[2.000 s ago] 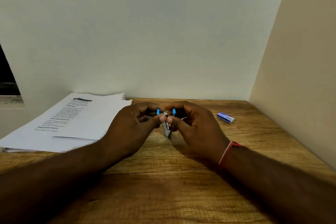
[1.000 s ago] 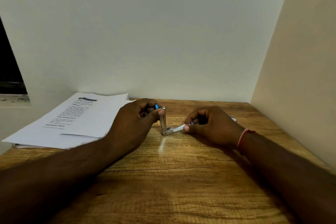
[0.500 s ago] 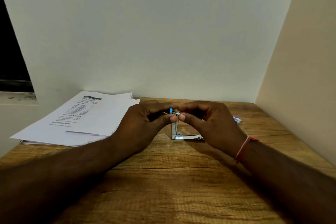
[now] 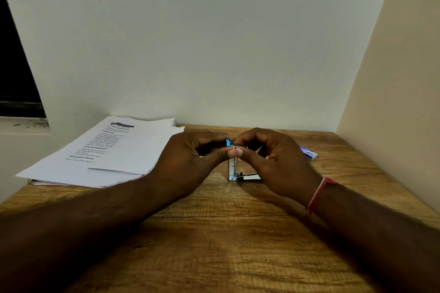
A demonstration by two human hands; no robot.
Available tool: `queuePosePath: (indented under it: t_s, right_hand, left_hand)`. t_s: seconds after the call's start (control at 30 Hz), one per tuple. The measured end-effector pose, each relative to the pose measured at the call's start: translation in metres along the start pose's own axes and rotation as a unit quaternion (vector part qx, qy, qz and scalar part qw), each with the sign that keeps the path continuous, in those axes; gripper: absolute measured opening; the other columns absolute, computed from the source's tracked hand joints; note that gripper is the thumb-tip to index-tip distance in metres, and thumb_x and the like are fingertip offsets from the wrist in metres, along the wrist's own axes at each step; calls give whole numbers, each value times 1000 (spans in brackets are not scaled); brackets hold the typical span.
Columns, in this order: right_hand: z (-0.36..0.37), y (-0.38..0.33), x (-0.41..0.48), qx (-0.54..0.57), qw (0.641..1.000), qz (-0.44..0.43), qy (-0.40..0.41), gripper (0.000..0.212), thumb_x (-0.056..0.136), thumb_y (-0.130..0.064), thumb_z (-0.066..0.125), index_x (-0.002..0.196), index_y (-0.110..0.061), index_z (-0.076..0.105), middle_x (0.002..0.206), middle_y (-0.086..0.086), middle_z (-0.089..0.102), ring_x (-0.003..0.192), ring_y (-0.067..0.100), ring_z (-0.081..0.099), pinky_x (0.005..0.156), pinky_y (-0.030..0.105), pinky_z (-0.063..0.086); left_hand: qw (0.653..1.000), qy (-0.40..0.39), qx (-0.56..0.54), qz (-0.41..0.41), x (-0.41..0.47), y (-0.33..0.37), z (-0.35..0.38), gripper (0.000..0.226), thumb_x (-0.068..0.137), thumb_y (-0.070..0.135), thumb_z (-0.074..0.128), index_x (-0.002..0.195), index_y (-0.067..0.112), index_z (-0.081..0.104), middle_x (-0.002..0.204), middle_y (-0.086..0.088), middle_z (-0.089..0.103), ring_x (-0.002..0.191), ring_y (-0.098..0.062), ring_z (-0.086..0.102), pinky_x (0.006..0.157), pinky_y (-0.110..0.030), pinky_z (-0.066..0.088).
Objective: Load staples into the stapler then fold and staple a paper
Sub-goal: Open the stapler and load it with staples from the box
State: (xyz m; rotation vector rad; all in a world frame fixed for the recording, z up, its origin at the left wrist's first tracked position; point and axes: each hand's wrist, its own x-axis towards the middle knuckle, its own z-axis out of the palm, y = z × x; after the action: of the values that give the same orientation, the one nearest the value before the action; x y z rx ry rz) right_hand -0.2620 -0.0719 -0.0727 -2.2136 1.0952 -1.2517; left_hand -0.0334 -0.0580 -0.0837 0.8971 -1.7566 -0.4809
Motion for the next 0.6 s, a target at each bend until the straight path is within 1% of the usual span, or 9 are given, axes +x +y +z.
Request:
queuePosePath:
  t_s: [0.07,0.13,0.3,0.47,0.53,0.6]
  right_hand:
    - [2,0,0,-10,1000,-5,10,8,97,-43,81,99,-35,81,95,-18,78,87,5,70,68,14,51]
    - [5,0,-1,-17,1000,-12,19,7,99,-42,79,100,-35,79,98,-19,77,90,5,70,69,11,49]
    - [9,-1,-1,-16,999,-20,24,7,100,-44,75,100,-37,76,100,-19,75,92,6,69,69,11,49]
    - [10,0,0,-18,999,-28,19,9,103,-42,72,102,-34,74,98,-16,74,93,8,68,71,10,48]
    - [10,2,-1,-18,999,-26,16,4,105,-36,72,102,-34,74,99,-16,74,94,7,68,72,11,48]
    - [8,6,-2,-21,999,-15,22,10,106,-26,72,101,-35,73,99,-16,74,95,6,67,73,10,48]
  left_hand:
    - [1000,11,3,1,0,1,1,24,91,46,88,114,38,89,104,23,86,104,-4,81,90,-20,62]
    - [1000,18,2,-2,0,1,2,23,90,46,89,111,37,90,101,24,86,100,-1,81,86,-15,60]
    - [1000,26,3,-9,0,1,3,25,87,53,87,108,39,89,98,23,86,97,-4,82,84,-20,63]
    - [999,31,-7,-6,0,3,4,25,85,57,85,105,42,87,97,23,85,95,-3,82,83,-17,62]
    - [999,31,6,-5,0,2,3,22,87,56,84,104,42,87,95,24,85,94,-1,82,81,-13,60]
    - [999,40,24,-17,1,-2,1,19,89,50,87,105,41,87,95,26,84,93,1,81,79,-9,57]
